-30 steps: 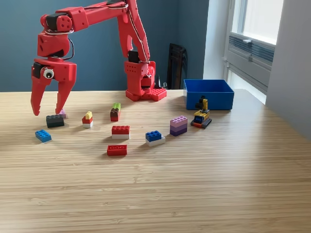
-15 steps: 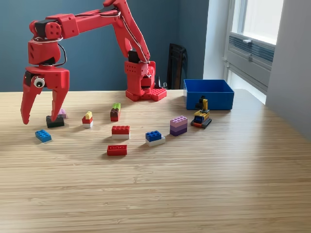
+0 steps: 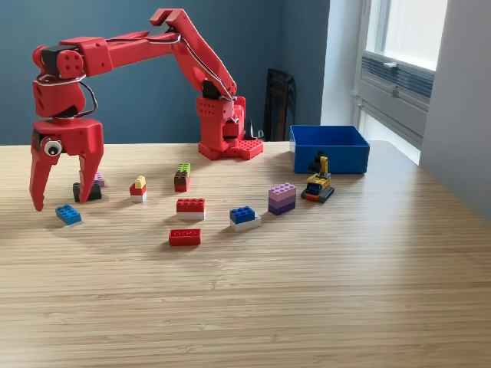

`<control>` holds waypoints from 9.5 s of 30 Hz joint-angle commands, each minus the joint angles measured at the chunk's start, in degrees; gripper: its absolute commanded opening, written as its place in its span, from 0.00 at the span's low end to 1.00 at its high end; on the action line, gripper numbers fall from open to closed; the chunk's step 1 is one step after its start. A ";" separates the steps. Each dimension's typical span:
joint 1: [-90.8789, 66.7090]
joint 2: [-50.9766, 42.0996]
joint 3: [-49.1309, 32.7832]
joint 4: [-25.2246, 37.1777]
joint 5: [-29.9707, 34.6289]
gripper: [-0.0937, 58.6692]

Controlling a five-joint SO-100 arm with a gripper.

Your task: Grasp a lego block and put it in the bin.

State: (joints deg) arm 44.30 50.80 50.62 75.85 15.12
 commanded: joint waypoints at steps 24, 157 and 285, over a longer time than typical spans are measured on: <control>-0.44 -12.66 -27.77 14.41 2.72 0.29; -66.01 52.91 28.65 24.08 -10.99 0.00; -26.89 34.98 36.74 -0.18 -28.21 0.40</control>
State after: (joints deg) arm 18.11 86.13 93.52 75.76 -13.45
